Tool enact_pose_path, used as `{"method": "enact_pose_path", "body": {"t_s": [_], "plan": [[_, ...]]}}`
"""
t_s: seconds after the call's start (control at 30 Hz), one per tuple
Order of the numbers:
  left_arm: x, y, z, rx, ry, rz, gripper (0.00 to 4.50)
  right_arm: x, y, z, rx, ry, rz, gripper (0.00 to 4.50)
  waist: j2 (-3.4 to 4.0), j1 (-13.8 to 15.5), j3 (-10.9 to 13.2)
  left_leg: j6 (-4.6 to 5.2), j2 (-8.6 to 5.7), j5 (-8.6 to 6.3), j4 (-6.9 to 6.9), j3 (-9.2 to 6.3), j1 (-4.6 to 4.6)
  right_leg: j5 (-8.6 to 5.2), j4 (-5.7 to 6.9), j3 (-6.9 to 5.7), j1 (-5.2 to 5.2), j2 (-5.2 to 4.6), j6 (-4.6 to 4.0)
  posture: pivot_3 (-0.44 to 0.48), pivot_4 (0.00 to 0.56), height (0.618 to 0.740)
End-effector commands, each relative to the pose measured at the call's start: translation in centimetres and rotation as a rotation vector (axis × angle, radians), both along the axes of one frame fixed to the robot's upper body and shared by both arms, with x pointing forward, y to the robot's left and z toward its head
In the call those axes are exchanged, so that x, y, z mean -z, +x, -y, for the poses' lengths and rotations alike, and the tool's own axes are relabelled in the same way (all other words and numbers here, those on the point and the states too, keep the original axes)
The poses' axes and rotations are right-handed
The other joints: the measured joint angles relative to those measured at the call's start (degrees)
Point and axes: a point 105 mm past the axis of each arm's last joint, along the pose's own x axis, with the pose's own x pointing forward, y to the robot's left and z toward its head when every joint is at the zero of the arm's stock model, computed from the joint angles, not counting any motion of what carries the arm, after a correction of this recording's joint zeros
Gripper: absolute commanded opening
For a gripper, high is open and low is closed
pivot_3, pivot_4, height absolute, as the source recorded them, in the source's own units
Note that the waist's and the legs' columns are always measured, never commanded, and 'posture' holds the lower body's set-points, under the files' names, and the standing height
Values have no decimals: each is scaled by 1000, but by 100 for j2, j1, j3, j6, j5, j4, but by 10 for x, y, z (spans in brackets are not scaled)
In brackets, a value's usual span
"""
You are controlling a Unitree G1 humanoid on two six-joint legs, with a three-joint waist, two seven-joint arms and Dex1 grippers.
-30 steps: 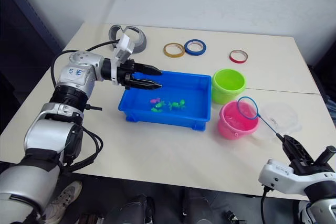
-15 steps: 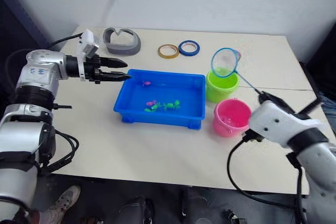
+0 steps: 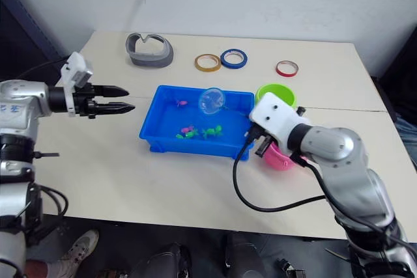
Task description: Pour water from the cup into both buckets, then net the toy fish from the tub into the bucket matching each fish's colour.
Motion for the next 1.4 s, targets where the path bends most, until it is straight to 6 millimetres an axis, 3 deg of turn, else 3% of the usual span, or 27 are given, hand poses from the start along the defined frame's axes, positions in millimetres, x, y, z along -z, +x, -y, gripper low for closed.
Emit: {"method": "enact_pose_path", "body": {"t_s": [0.03,0.43,0.8,1.4], "plan": [[-18,-9,-12,-44,-15,60,3023,3,6,-9,-39,-37,0,0,0,15,0,1,0,-1,1,0,0,0,0,0,0,0,0,0,150,693],[-17,-19,-15,-82,-31,65,3023,17,34,-33,-80,-122,24,0,-1,8,-1,8,0,-4,2,2,-6,0,-4,-2,-4,-2,0,0,150,693],[-18,-21,-12,-76,-44,68,3023,38,33,-46,-136,-178,6,0,-1,3,-1,8,0,-4,2,2,-6,0,-3,-1,-5,-2,0,0,150,693],[-18,-25,-12,-80,-58,65,3023,43,28,-63,-182,-122,-67,0,-1,0,-1,8,1,-5,0,2,-6,0,-4,-1,-6,-2,0,0,150,693]]}}
